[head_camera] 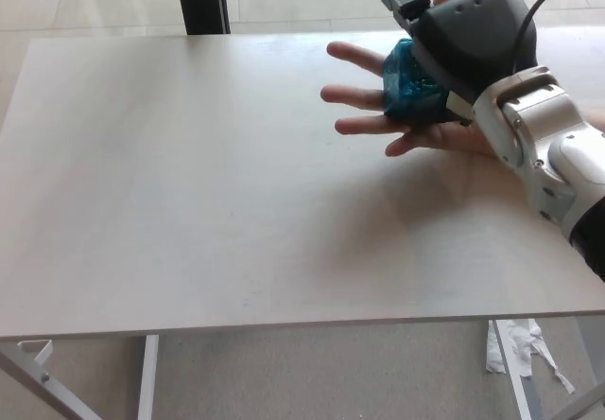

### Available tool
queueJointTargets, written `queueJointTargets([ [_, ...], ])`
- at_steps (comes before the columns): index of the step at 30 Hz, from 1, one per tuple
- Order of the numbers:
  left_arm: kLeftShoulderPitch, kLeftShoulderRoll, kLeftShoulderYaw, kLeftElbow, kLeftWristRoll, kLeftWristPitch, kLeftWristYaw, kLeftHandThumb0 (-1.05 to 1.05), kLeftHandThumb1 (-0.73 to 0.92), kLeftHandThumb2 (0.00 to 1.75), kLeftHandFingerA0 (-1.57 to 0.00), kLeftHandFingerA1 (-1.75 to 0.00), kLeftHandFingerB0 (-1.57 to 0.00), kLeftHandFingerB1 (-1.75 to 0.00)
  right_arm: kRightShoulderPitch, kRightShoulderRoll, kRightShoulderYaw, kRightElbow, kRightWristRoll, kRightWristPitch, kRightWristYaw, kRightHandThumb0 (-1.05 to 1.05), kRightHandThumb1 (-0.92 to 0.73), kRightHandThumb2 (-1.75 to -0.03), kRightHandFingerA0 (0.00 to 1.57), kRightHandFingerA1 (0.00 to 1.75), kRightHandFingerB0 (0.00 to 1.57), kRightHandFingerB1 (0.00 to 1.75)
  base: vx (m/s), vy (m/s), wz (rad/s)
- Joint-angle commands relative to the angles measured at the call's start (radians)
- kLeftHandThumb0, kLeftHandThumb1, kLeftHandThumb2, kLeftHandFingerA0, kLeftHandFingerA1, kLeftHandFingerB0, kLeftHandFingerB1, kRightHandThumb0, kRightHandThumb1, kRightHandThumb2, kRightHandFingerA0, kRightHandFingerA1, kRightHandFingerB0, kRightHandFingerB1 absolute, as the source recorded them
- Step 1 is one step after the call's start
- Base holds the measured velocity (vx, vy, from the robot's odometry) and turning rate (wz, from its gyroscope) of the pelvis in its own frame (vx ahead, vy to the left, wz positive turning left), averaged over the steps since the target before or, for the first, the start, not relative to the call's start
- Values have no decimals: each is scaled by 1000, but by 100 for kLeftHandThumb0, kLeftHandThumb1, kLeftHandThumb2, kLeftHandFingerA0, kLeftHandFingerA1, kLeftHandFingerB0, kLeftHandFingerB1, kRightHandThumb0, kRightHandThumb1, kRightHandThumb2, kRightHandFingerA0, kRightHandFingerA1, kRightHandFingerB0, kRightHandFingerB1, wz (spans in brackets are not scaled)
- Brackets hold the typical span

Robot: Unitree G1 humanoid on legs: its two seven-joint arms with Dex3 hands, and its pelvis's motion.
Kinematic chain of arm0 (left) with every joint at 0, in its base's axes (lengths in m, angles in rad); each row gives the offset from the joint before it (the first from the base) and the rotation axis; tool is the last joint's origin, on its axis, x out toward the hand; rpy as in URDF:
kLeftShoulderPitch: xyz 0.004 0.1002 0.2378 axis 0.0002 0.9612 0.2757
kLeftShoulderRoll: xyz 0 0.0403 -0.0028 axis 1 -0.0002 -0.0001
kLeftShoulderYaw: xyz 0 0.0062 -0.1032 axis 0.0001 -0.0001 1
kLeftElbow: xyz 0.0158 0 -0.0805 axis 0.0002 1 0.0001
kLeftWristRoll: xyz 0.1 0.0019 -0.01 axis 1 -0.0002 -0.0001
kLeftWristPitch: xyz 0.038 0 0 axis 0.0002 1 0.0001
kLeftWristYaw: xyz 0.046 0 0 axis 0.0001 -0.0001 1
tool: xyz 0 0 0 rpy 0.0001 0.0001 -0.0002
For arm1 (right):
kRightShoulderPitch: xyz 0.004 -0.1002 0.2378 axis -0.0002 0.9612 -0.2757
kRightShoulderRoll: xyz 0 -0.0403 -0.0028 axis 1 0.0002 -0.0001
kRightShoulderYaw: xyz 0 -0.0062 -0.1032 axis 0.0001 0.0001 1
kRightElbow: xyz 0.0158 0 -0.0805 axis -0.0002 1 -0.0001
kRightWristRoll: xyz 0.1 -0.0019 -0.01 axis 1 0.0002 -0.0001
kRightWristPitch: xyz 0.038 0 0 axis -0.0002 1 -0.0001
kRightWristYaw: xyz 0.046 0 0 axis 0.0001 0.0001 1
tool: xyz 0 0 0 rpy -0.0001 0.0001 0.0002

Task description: The robot uses its right hand to pick up a cube kept in the middle of the desk infront of it and hands it to a person

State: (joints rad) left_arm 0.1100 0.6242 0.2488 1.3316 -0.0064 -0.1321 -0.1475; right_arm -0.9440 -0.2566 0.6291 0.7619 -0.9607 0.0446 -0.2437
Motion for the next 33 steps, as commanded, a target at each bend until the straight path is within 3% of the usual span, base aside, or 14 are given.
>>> queueJointTargets([
  [1,13,7,7,3,1,-10,6,-67,74,63,-60,-54,-55,-43,-5,-167,-114,-337,169,155,664,-93,-52,-98,0,23,0,7,0,0,0],
  [3,17,5,16,0,-10,-7,-2,-67,74,62,-61,-58,-57,-45,4,-220,-137,-399,187,150,718,-105,-55,-59,0,0,0,0,0,0,0],
  [4,15,8,7,-2,-1,-1,4,-66,75,62,-61,-58,-56,-45,34,-287,-179,-471,229,133,746,-97,-53,-102,0,22,0,3,0,0,0],
  [5,15,5,11,-2,-6,1,6,-65,74,62,-62,-57,-57,-46,61,-316,-218,-499,277,109,736,-105,-54,-60,34,132,0,8,0,0,0],
  [6,13,3,13,0,-7,4,8,-64,74,62,-61,-54,-55,-44,79,-350,-244,-536,286,115,748,-91,-49,-100,9,85,0,0,0,0,0],
  [7,15,2,12,1,-6,4,9,-64,74,62,-61,-54,-55,-44,87,-361,-250,-555,282,125,760,-91,-49,-100,9,85,0,0,0,0,0],
  [8,19,1,10,0,-4,0,7,-64,75,63,-62,-55,-57,-44,132,-404,-304,-628,298,141,760,-97,-52,-99,0,22,0,0,0,0,0],
  [14,33,12,0,-9,4,-14,1,-67,76,63,-56,-56,-54,-45,487,-511,-818,-1051,482,192,768,-80,-48,-87,1,36,10,24,0,0,0],
  [15,35,15,-1,-11,5,-13,0,-66,76,63,-56,-57,-54,-45,552,-496,-938,-1098,525,175,757,-70,-58,-58,18,43,16,28,0,0,0],
  [17,35,14,2,-14,1,-9,-1,-66,76,63,-56,-56,-54,-45,633,-431,-1127,-1172,594,178,737,-68,-45,-80,30,53,22,42,0,0,0],
  [18,30,14,6,-10,-2,-1,2,-66,75,62,-57,-55,-54,-43,678,-386,-1235,-1221,648,191,738,-58,-56,-57,51,47,38,33,0,0,0],
  [21,22,10,10,0,-4,3,8,-67,74,62,-59,-55,-55,-43,869,-289,-1552,-1290,728,117,686,-65,-53,-88,74,59,50,52,0,0,0],
  [22,24,11,9,0,-3,-3,3,-66,75,62,-58,-53,-54,-43,909,-263,-1613,-1286,793,93,666,-51,-60,-59,89,49,61,40,0,0,0],
  [33,49,20,6,-1,3,-7,11,-67,76,63,-59,-54,-57,-44,1448,-46,-1894,-825,991,-406,221,-55,-60,-59,114,80,88,52,0,0,0],
])
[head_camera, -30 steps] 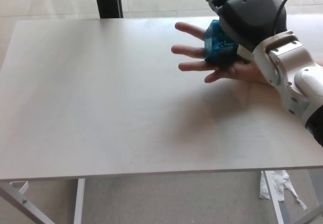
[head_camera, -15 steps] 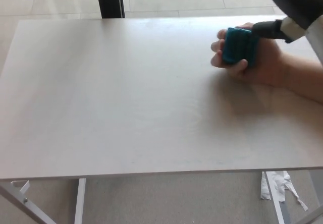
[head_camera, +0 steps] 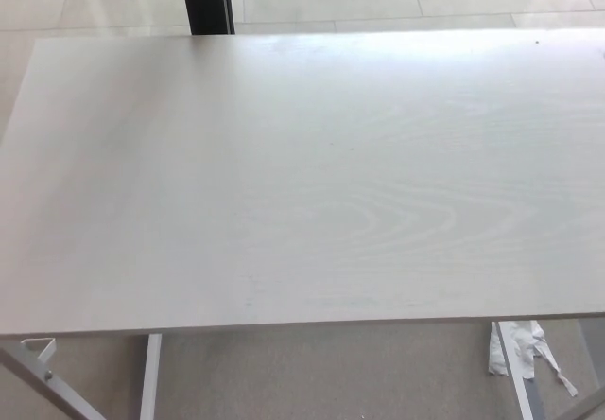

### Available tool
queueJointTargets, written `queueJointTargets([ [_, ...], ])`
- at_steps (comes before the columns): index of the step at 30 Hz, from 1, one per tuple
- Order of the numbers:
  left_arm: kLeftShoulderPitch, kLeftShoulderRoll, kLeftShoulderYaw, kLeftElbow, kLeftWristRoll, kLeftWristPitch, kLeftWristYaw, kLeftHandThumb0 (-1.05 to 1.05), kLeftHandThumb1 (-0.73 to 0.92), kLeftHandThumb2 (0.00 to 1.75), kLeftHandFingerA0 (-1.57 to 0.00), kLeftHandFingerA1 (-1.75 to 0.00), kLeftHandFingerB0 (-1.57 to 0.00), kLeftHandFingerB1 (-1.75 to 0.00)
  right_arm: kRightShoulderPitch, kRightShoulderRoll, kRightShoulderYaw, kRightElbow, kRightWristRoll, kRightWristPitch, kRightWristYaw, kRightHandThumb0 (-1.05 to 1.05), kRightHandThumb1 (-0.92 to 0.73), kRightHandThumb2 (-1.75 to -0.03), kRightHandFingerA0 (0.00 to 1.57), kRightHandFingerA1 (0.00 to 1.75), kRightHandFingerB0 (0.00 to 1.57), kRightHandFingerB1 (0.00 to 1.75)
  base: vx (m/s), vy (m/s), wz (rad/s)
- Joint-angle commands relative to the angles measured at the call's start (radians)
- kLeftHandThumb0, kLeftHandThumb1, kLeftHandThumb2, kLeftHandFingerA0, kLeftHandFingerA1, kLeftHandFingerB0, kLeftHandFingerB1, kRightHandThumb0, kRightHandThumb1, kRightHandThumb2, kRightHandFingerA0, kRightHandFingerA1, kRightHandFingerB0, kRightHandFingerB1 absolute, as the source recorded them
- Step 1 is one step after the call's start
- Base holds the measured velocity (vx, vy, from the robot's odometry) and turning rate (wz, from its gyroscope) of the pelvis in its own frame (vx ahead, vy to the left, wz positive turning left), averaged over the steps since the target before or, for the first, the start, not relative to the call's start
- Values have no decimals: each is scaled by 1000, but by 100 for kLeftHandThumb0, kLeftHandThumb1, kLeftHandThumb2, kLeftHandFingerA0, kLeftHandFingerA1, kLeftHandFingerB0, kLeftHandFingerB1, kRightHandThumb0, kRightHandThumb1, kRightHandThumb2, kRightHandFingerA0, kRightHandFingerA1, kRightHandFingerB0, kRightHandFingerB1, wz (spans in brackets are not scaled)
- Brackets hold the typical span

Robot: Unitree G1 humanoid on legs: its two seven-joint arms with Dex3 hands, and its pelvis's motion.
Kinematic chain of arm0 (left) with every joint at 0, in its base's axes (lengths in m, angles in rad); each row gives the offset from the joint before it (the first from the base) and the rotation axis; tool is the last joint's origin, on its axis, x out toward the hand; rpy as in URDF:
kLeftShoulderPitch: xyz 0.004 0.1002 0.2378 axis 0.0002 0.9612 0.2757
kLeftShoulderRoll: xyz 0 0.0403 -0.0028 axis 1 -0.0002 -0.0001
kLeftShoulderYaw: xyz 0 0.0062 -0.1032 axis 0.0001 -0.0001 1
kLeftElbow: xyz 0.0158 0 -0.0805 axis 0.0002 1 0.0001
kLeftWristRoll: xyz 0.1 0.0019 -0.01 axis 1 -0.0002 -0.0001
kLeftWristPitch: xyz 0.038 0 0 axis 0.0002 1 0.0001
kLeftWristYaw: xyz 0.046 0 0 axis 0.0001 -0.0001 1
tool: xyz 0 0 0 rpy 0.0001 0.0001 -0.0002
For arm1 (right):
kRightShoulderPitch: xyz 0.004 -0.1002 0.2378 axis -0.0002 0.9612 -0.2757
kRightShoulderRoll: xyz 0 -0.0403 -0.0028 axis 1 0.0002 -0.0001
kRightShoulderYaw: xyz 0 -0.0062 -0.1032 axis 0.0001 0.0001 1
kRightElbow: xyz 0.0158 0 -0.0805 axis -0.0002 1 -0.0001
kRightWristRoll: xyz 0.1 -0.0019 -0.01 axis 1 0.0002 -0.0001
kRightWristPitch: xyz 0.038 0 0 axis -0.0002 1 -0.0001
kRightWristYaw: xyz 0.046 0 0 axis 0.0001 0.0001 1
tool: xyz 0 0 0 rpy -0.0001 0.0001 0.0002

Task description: The robot uses its right hand to pick up a cube kept in the middle of the desk infront of it and hands it to a person

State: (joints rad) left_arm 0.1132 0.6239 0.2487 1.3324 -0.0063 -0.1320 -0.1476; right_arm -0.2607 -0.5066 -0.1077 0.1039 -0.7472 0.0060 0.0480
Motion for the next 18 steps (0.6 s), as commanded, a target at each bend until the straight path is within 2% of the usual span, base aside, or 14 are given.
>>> queueJointTargets([
  [1,48,19,2,0,7,-12,16,-67,75,62,-59,-55,-57,-45,761,191,-1152,-79,726,-340,-141,-57,-65,-60,116,90,87,54,0,0,0],
  [2,50,17,5,1,5,-13,15,-67,75,62,-59,-55,-57,-45,753,173,-1145,-3,705,-338,-183,-57,-65,-60,116,90,87,54,0,0,0],
  [4,46,16,10,5,1,-6,16,-67,75,62,-61,-54,-57,-44,698,127,-1126,188,726,-365,-250,-56,-65,-60,113,107,87,61,0,0,0],
  [5,49,14,26,5,-16,-7,8,-65,74,62,-58,-55,-55,-44,636,100,-1131,316,757,-323,-282,-62,-65,-60,110,107,87,60,0,0,0],
  [7,51,14,28,5,-18,-7,7,-65,74,62,-58,-55,-55,-44,628,94,-1132,335,762,-322,-282,-62,-65,-60,110,107,87,60,0,0,0],
  [8,50,13,25,7,-14,-6,13,-66,74,62,-61,-54,-56,-43,608,91,-1128,365,763,-318,-297,-55,-66,-60,107,119,81,68,0,0,0],
  [9,46,10,21,9,-9,-4,20,-67,74,62,-63,-55,-58,-44,552,79,-1121,437,769,-289,-333,-56,-68,-61,105,126,74,78,0,0,0],
  [12,47,10,13,5,-2,-12,16,-67,75,63,-62,-55,-58,-44,471,54,-1127,550,789,-224,-349,-59,-71,-62,98,130,66,71,0,0,0],
  [15,46,14,13,8,-1,-3,15,-67,74,62,-61,-52,-56,-44,422,47,-1112,647,783,-231,-367,-57,-83,-67,87,141,56,83,0,0,0],
  [17,42,12,10,8,1,-3,19,-66,75,63,-60,-53,-55,-44,409,50,-1120,666,776,-210,-379,-59,-84,-67,82,141,53,89,0,0,0],
  [18,41,10,16,9,-4,-1,16,-65,73,62,-60,-52,-55,-44,403,59,-1114,683,760,-174,-396,-57,-86,-67,87,135,51,82,0,0,0],
])
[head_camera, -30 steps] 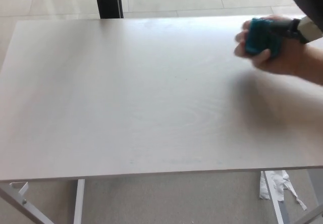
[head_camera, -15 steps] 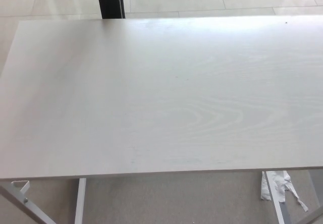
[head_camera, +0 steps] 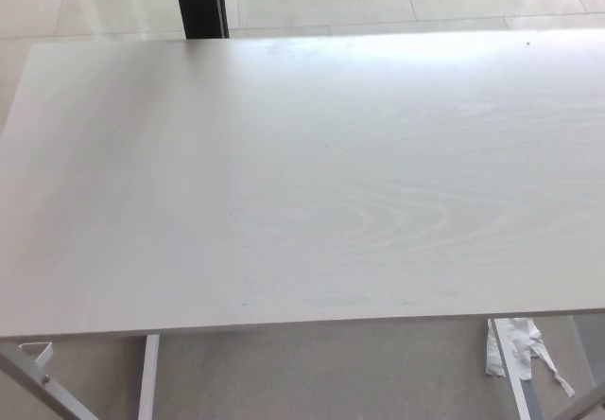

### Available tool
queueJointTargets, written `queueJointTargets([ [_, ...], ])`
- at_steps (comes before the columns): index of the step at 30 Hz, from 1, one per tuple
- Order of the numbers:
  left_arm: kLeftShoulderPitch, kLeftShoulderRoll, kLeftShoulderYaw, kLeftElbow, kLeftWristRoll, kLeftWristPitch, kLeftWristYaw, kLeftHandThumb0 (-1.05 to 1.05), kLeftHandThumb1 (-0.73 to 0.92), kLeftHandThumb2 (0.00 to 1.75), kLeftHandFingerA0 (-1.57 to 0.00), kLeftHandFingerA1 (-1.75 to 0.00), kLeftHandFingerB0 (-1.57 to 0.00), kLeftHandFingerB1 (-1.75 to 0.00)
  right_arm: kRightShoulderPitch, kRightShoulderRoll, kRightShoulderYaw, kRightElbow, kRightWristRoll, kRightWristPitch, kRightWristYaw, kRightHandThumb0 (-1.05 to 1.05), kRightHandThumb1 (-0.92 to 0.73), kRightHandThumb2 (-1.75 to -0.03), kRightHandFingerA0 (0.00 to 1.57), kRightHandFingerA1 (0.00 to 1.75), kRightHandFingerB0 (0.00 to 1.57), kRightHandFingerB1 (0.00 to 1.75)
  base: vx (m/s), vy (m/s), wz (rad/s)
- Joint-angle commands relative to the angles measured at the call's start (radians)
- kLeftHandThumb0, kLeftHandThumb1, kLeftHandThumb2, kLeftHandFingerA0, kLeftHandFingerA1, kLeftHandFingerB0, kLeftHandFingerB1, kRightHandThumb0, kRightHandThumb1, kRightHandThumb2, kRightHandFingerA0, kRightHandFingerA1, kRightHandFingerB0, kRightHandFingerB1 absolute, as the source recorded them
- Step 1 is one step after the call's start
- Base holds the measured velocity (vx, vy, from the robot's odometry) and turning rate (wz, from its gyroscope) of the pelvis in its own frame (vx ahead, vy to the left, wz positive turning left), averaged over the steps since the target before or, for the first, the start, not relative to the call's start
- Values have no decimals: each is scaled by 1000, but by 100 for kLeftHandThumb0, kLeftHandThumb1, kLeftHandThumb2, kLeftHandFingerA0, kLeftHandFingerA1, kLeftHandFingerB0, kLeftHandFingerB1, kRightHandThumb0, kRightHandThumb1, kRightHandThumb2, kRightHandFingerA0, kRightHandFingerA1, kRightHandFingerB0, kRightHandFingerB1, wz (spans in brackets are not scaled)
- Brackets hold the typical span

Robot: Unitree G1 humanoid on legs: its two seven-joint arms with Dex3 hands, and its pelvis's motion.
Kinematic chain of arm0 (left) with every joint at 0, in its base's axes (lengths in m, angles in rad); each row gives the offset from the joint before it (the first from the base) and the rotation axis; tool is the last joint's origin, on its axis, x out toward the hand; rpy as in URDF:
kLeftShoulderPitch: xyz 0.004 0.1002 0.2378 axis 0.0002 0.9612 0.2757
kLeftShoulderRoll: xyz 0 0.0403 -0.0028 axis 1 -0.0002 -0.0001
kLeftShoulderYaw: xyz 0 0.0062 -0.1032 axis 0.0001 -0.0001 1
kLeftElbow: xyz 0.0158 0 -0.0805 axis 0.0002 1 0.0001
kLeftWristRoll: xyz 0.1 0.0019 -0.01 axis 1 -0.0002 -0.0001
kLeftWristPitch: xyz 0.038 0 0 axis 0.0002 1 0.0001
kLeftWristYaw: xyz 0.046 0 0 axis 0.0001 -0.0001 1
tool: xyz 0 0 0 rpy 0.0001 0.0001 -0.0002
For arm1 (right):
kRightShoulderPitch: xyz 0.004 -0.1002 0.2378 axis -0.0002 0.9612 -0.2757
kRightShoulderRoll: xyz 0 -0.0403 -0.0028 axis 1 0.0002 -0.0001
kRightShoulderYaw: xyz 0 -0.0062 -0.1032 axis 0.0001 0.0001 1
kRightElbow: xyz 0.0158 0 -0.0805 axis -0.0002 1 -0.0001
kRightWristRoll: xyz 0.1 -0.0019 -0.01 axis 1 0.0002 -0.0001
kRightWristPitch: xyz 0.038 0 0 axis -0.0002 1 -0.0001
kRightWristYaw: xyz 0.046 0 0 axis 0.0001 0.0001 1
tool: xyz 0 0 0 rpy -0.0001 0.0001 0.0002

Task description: The robot uses its right hand to pick up a cube kept in the middle of the desk infront of it and hands it to a person

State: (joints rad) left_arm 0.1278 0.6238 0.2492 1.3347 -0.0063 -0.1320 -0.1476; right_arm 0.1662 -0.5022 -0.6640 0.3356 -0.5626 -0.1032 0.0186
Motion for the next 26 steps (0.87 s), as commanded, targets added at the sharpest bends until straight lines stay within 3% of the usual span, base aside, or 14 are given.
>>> queueJointTargets([
  [1,26,3,22,8,-11,-3,14,-65,73,62,-62,-53,-56,-44,-40,50,-558,486,563,-28,-396,-61,-88,-67,88,132,53,77,0,0,0],
  [3,27,-2,24,6,-13,-7,17,-64,73,62,-66,-57,-61,-45,-61,45,-565,537,561,-22,-415,-60,-89,-66,82,138,55,84,0,0,0],
  [4,33,2,22,4,-13,-8,15,-64,74,62,-64,-55,-59,-45,-46,73,-536,580,549,-15,-377,-59,-88,-70,63,145,49,78,0,0,0],
  [7,36,3,24,2,-13,-9,13,-64,74,62,-64,-55,-59,-45,-48,77,-531,620,538,-26,-360,-59,-88,-70,63,145,49,78,0,0,0],
  [8,30,6,26,1,-17,4,11,-64,74,62,-62,-54,-58,-45,-37,84,-518,632,529,-25,-339,-61,-91,-68,57,130,45,65,0,0,0],
  [9,26,10,26,-2,-18,4,6,-63,74,63,-59,-54,-54,-45,4,119,-513,642,539,8,-250,-58,-83,-65,44,96,46,73,0,0,0],
  [11,25,10,23,0,-13,6,8,-64,74,62,-59,-53,-54,-44,3,98,-520,684,543,84,-212,-55,-77,-63,51,84,52,80,0,0,0],
  [12,26,10,26,0,-17,7,4,-66,74,62,-59,-53,-55,-44,4,90,-522,706,546,85,-199,-50,-74,-62,55,79,52,68,0,0,0],
  [16,34,15,29,7,-15,7,4,-66,74,62,-62,-52,-56,-44,35,61,-453,762,492,135,-82,-52,-70,-61,75,93,59,61,0,0,0],
  [17,34,16,28,8,-13,7,5,-65,73,62,-64,-52,-57,-44,45,54,-436,771,484,145,-45,-50,-56,-95,79,87,55,67,0,0,0],
  [18,32,16,29,9,-13,7,6,-65,73,62,-64,-52,-57,-44,44,50,-432,779,487,144,-34,-50,-56,-95,79,87,55,67,0,0,0],
  [20,25,16,27,9,-11,16,1,-62,74,62,-63,-51,-55,-43,62,52,-369,785,448,132,25,-41,-48,-91,78,77,50,61,0,0,0],
  [21,24,16,26,10,-8,16,2,-59,75,62,-64,-52,-55,-44,64,48,-356,796,450,123,46,-45,-61,-58,79,67,57,48,0,0,0],
  [26,26,15,26,11,-6,21,-4,-65,74,62,-65,-51,-58,-44,87,17,-246,822,430,89,175,-49,-59,-62,73,59,58,48,0,0,0],
])
